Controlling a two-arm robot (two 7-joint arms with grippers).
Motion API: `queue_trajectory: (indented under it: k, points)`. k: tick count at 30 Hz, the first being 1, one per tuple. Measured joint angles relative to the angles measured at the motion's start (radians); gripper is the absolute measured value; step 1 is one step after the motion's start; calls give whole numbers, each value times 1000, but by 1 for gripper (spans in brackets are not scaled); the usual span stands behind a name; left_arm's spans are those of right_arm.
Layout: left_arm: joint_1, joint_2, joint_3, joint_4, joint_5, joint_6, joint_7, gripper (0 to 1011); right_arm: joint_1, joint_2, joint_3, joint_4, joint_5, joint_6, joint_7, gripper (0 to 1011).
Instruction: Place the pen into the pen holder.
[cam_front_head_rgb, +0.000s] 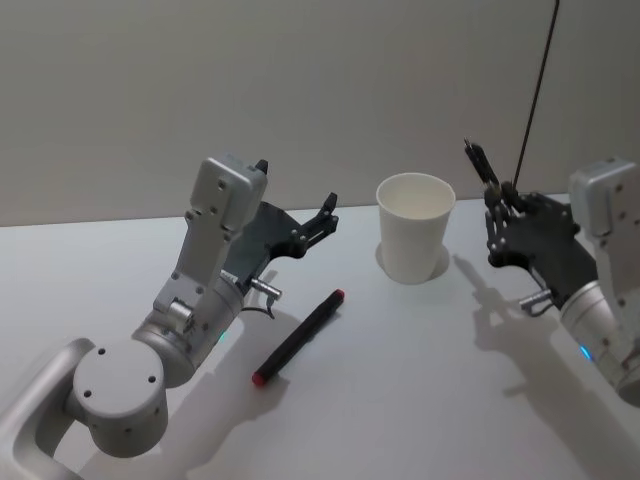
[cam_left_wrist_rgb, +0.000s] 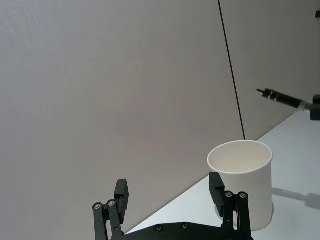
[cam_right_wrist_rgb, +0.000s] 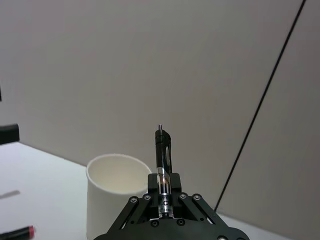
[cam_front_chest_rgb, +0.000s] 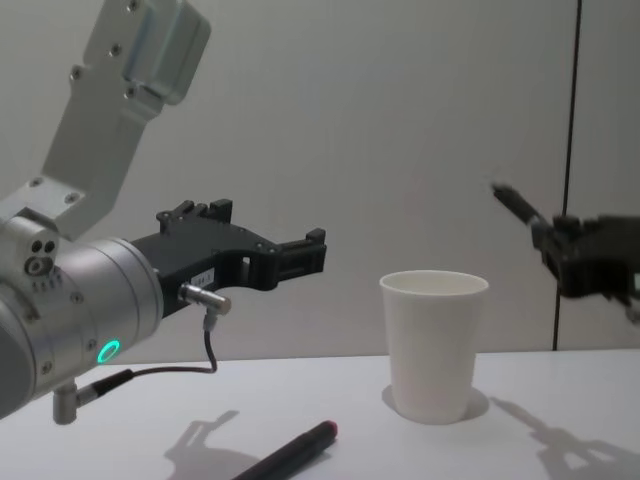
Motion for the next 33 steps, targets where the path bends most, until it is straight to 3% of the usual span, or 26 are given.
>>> queue_trajectory:
  k: [14,27,33]
  points:
    - [0,0,0,0,0,0,0,1001,111,-11,7,98,-53,-221,100,132]
    - [0,0,0,0,0,0,0,1001,286,-46,4,309,-168,-437,189,133]
    - [0,0,0,0,0,0,0,1001,334,-59,-1,378,-197,-483,207,133]
